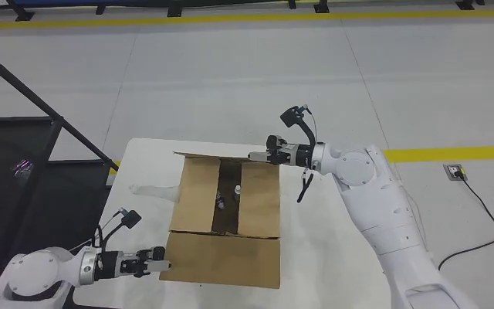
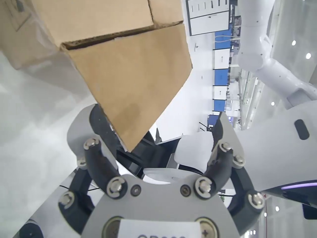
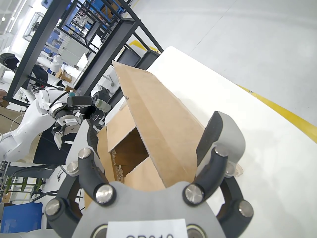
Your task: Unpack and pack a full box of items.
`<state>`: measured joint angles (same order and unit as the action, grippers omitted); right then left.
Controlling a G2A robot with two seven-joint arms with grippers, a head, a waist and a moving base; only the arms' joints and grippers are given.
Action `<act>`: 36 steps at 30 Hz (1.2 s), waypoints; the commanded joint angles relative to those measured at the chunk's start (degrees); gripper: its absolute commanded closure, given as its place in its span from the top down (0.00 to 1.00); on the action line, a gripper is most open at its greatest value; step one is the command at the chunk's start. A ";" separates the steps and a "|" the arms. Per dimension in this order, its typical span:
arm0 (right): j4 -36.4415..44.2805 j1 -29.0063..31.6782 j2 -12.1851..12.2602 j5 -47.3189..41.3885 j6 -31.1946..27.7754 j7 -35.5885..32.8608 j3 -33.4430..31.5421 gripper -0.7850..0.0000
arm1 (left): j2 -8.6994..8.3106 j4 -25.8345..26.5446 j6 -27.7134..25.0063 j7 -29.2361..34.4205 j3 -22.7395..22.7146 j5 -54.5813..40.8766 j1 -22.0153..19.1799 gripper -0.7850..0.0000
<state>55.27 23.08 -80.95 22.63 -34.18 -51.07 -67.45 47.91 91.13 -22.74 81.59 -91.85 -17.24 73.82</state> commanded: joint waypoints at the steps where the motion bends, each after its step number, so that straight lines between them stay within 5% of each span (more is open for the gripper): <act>1: 0.03 0.00 0.09 -0.16 0.11 0.04 0.18 1.00 | -0.98 -0.42 -0.98 -1.00 1.99 0.28 -0.33 1.00; 16: 0.30 -0.16 0.88 -0.76 0.98 0.21 1.46 1.00 | -6.32 -5.96 -4.46 -4.49 10.68 -13.82 -5.01 1.00; 36: 4.02 1.69 2.34 -3.03 4.81 -4.18 2.53 1.00 | -5.52 -13.05 -5.69 -5.75 14.60 -25.82 -10.51 1.00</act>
<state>59.18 24.79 -78.63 19.57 -29.55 -55.00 -65.10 42.28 78.70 -28.46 75.83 -77.47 -42.91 63.70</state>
